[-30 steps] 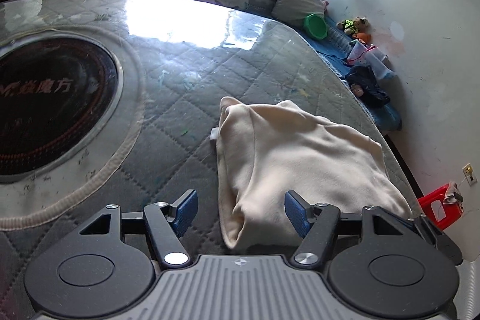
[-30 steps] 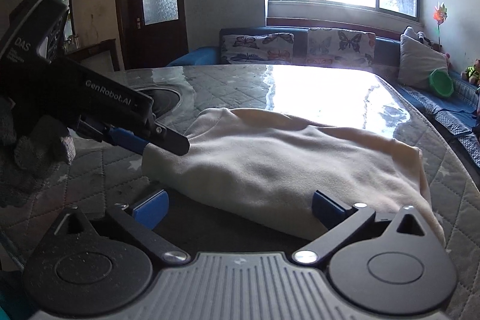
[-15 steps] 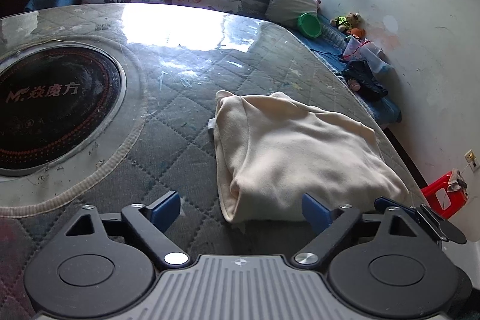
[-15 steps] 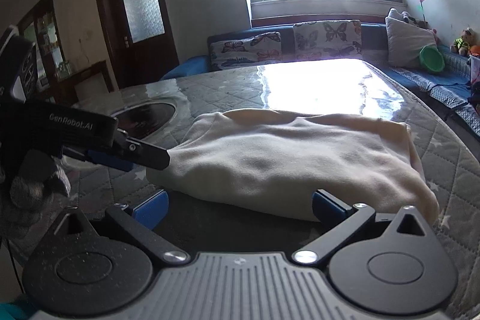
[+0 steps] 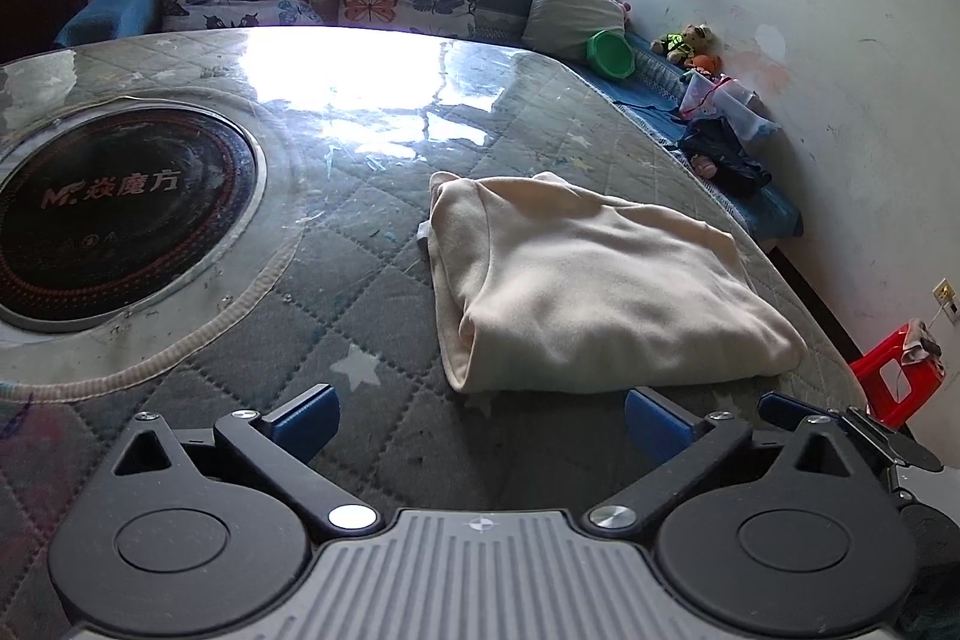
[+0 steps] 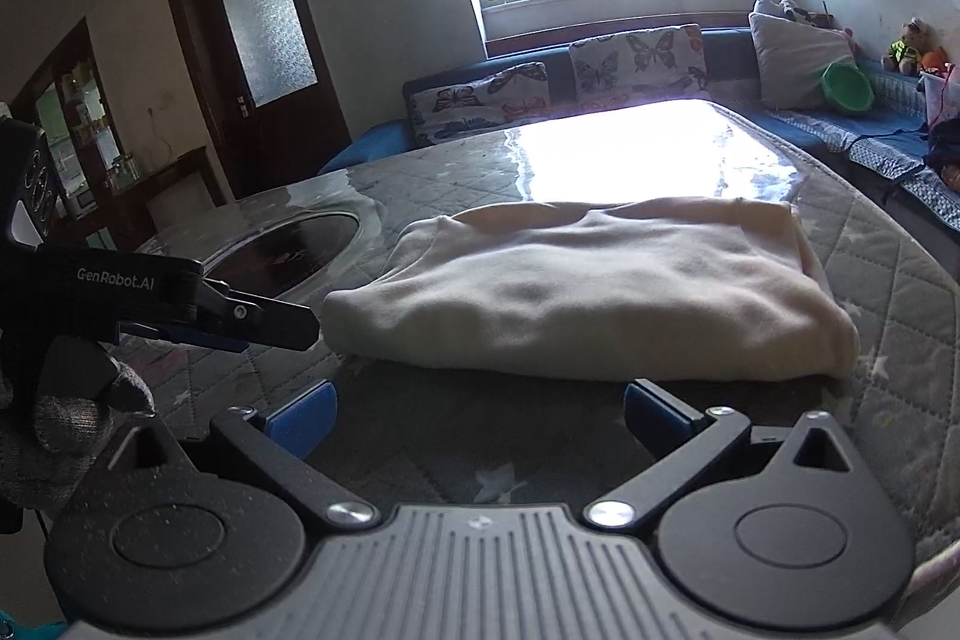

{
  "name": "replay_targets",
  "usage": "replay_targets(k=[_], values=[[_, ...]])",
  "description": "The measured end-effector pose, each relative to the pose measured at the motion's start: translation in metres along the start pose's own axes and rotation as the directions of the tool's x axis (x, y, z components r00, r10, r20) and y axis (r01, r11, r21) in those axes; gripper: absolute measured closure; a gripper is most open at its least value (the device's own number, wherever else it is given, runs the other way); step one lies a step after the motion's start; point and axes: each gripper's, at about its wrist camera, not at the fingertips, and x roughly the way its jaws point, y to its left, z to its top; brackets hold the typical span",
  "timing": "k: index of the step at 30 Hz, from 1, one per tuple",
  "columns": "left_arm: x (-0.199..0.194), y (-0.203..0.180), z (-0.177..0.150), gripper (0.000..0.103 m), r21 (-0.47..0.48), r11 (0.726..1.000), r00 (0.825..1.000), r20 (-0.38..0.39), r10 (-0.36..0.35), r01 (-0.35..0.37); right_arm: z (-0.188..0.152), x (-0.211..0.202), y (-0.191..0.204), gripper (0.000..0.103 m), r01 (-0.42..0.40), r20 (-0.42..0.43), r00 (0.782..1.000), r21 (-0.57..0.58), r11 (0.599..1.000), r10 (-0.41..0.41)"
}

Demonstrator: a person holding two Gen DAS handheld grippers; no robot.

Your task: Fold clothes

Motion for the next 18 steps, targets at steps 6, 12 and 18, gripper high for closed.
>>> replay_targets(k=[6, 12, 18], values=[[-0.005, -0.001, -0.012, 0.000, 0.023, 0.999, 0.999, 0.005, 0.032, -0.032, -0.002, -0.013, 0.011, 0.000, 0.050, 0.063, 0.997, -0.050, 0.998, -0.047], [-0.008, -0.003, -0.018, 0.000, 0.030, 0.999, 0.999, 0.010, 0.044, -0.044, -0.001, -0.011, 0.016, 0.000, 0.055, 0.045, 0.998, -0.077, 0.996, -0.051], [-0.007, -0.006, -0.022, 0.000, 0.043, 0.997, 0.998, 0.012, 0.059, -0.060, -0.005, -0.012, 0.022, 0.000, 0.077, 0.015, 0.997, -0.096, 0.992, -0.075]])
